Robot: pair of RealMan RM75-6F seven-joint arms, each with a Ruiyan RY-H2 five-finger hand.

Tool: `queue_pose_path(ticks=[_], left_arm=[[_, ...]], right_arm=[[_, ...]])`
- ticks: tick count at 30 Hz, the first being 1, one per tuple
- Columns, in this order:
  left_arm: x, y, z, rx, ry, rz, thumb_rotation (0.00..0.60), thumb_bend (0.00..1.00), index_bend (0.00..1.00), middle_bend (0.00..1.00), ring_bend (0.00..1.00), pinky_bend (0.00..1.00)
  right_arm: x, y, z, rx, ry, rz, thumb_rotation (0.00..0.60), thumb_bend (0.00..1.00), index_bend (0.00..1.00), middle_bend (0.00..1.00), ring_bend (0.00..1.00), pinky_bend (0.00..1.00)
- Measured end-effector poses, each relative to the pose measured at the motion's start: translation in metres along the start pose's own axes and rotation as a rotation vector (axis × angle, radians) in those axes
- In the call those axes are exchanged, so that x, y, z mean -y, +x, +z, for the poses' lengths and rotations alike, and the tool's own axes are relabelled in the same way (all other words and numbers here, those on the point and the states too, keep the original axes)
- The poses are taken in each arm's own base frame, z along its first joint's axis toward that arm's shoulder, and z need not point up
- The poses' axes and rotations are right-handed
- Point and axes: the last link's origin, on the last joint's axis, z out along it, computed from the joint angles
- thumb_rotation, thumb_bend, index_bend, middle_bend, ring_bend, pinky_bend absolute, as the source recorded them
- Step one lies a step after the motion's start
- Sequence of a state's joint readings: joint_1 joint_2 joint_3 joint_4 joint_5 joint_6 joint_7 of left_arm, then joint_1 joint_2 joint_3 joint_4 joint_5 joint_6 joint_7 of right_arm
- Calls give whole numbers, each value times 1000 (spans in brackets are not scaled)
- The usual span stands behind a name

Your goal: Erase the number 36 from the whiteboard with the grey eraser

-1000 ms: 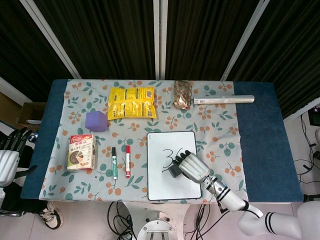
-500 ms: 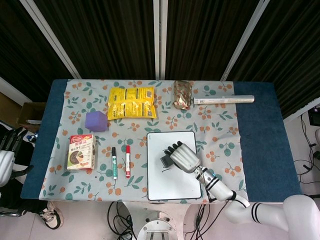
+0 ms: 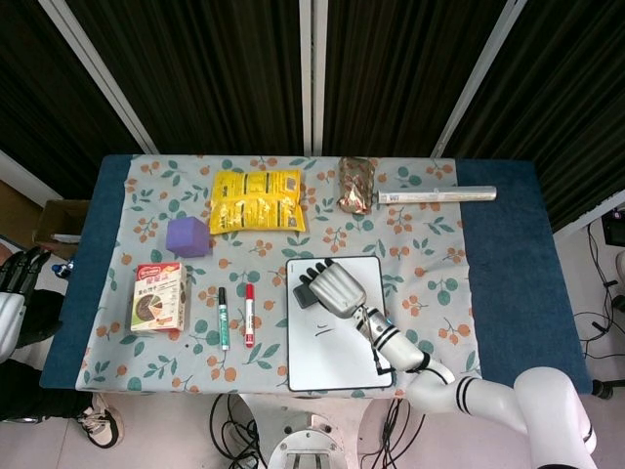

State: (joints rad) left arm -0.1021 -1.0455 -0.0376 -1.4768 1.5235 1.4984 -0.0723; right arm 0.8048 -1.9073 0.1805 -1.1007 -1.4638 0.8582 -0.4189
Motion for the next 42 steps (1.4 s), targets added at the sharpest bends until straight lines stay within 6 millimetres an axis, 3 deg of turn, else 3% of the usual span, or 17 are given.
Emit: queue_pose_path(ticks=[5,11,22,42], left_arm=[[0,0,0,1,1,1,600,2,43,49,57,176],[-3,-1,1,2,-9,0,600,2,43,49,57,176],[-11,0,1,2,-25,3,600,1,43,49,57,176],[-20,-1,2,5,-44,7,600,2,43,49,57,176]], right_arm=[[2,3,2,-12,7,10,600,298,820,705,625,715],[4,4,-9,-18,31,10,600,298,821,705,625,716],[11,2,-51,9,107,5,600,298,832,716,638,727],[1,4,-119,109,143,-31,600,297,848,726,646,737]])
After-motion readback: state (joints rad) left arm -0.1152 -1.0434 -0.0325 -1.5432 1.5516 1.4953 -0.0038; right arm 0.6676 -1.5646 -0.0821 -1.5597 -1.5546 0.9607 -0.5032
